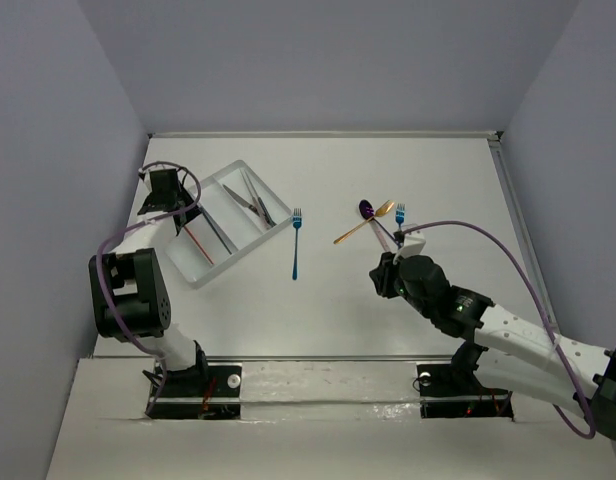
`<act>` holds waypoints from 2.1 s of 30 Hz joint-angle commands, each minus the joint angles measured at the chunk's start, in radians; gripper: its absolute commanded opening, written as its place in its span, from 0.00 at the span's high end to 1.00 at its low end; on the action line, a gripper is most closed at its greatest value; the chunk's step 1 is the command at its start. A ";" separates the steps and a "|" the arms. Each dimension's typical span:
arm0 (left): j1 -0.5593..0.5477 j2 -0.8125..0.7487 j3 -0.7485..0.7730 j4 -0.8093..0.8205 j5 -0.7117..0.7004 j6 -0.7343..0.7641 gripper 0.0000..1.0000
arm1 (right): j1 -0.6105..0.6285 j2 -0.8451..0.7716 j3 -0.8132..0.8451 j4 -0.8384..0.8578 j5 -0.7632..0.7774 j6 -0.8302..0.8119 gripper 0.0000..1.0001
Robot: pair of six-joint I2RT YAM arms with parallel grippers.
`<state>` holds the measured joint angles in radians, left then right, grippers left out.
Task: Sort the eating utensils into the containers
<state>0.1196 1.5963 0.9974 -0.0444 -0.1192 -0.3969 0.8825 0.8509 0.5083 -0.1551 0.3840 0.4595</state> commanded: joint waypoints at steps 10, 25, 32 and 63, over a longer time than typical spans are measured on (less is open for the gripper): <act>-0.483 -0.351 -0.005 0.051 0.007 -0.002 0.58 | -0.005 -0.015 -0.008 0.052 0.018 -0.009 0.68; -0.796 -0.075 -0.094 0.170 -0.168 -0.033 0.64 | -0.005 -0.052 -0.013 0.034 0.061 0.002 0.68; -0.808 0.059 -0.065 0.209 -0.178 0.000 0.66 | -0.005 -0.036 -0.013 0.046 0.053 -0.002 0.68; -0.754 -0.122 0.056 0.167 -0.172 0.032 1.00 | -0.005 -0.021 -0.019 0.068 0.039 -0.002 0.68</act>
<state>-0.7109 1.6344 0.9916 0.1516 -0.2977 -0.3504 0.8825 0.8249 0.4908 -0.1471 0.4183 0.4606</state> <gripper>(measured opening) 0.025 0.316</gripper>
